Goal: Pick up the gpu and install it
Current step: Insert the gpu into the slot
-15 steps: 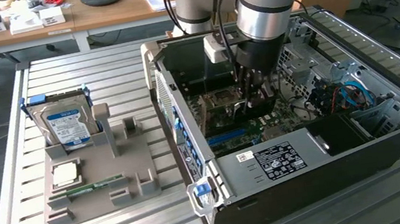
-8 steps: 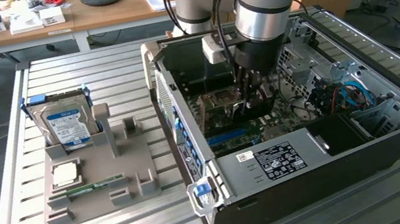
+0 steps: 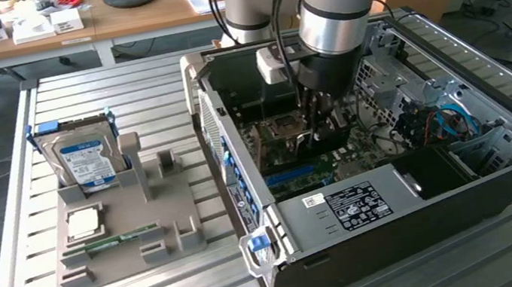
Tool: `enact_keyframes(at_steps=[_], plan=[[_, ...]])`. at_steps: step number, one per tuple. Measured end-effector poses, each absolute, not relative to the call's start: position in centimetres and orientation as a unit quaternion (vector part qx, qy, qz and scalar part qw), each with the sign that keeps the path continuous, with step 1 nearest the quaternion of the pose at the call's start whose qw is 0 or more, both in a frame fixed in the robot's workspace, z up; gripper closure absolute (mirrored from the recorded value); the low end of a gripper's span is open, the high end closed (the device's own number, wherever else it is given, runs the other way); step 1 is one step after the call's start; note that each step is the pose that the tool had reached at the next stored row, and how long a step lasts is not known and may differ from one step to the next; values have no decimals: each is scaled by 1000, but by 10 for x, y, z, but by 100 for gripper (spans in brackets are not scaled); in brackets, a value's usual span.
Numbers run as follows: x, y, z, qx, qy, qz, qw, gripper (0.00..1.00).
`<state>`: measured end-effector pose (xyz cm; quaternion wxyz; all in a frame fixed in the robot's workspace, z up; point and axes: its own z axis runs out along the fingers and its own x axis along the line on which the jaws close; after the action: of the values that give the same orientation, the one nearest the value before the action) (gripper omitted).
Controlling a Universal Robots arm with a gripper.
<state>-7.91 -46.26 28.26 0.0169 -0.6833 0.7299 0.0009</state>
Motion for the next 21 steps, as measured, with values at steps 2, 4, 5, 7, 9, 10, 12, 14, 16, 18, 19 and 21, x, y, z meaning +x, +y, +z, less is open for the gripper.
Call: enact_keyframes(at_steps=[2, 4, 5, 7, 9, 10, 12, 14, 16, 18, 19, 21], plan=[[-80, -463, 281, -683, 730, 1, 17, 73], [-80, -463, 279, -683, 730, 1, 17, 73], [-80, -463, 278, -683, 730, 1, 17, 73], [-81, -463, 276, -683, 730, 1, 16, 73], [-83, -463, 275, -683, 730, 0, 16, 73], [-84, -463, 275, -683, 730, 0, 16, 73], [-87, -463, 275, -683, 730, 0, 16, 73], [-88, -463, 275, -683, 730, 0, 16, 73], [-89, -463, 275, -683, 730, 0, 16, 73], [-89, -463, 275, -683, 730, 0, 16, 73], [-89, -463, 275, -683, 730, 0, 16, 73], [-89, -463, 275, -683, 730, 0, 16, 73]])
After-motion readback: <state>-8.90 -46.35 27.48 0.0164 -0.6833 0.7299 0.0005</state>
